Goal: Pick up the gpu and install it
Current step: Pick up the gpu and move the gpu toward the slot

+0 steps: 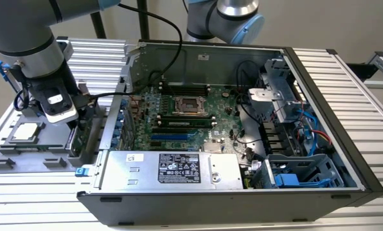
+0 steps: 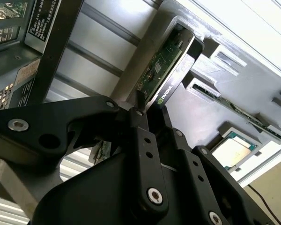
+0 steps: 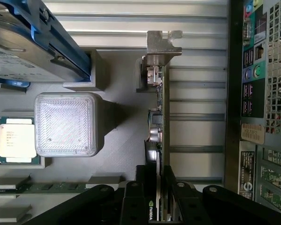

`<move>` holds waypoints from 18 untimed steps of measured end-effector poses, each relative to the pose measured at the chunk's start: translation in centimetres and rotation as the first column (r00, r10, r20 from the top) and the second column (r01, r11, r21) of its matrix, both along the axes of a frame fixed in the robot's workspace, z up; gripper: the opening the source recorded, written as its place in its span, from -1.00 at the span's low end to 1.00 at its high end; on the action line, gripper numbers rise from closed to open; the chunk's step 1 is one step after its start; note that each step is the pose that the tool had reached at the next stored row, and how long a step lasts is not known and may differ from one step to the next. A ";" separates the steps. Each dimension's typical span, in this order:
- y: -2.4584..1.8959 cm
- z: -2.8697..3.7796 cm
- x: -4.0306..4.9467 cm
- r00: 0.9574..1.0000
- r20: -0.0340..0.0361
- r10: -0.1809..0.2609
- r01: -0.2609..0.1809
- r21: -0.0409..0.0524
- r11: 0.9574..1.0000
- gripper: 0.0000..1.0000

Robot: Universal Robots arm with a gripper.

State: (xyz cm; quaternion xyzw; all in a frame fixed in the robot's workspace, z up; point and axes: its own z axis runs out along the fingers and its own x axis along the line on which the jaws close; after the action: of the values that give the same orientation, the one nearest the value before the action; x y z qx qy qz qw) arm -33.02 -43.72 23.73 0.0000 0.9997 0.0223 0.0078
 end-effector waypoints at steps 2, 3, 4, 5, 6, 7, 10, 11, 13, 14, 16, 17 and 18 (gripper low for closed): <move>0.01 0.09 0.01 1.000 0.001 0.000 0.000 0.001 1.000 -1.00; 0.02 0.18 0.02 1.000 0.002 0.000 0.000 0.001 1.000 -1.00; 0.01 0.38 0.01 1.000 0.001 0.000 0.000 0.001 1.000 -1.00; 0.00 0.60 0.00 1.000 0.000 0.000 0.000 0.000 1.000 -1.00; 0.00 0.78 0.00 1.000 0.000 0.000 0.000 0.000 1.000 -1.00; 0.01 0.98 0.00 1.000 0.000 0.000 0.000 0.000 1.000 -1.00; 0.00 1.53 0.00 1.000 0.000 0.000 0.000 0.000 1.000 -1.00; 0.00 1.71 0.00 1.000 0.000 0.000 0.000 0.000 1.000 -1.00; 0.00 2.03 0.00 1.000 0.000 0.000 0.000 0.000 1.000 -1.00; 0.00 2.19 0.00 1.000 0.000 0.000 0.000 0.000 1.000 -1.00; 0.00 2.52 0.00 1.000 0.000 0.000 0.000 0.000 1.000 -1.00; 0.00 2.66 0.00 1.000 0.000 0.000 0.000 0.000 1.000 -1.00; 0.00 2.82 0.00 1.000 0.000 0.000 0.000 0.000 1.000 -1.00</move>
State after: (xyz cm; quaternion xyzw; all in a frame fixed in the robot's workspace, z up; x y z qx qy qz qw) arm -33.02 -43.72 26.55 -0.0001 0.9997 0.0223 0.0078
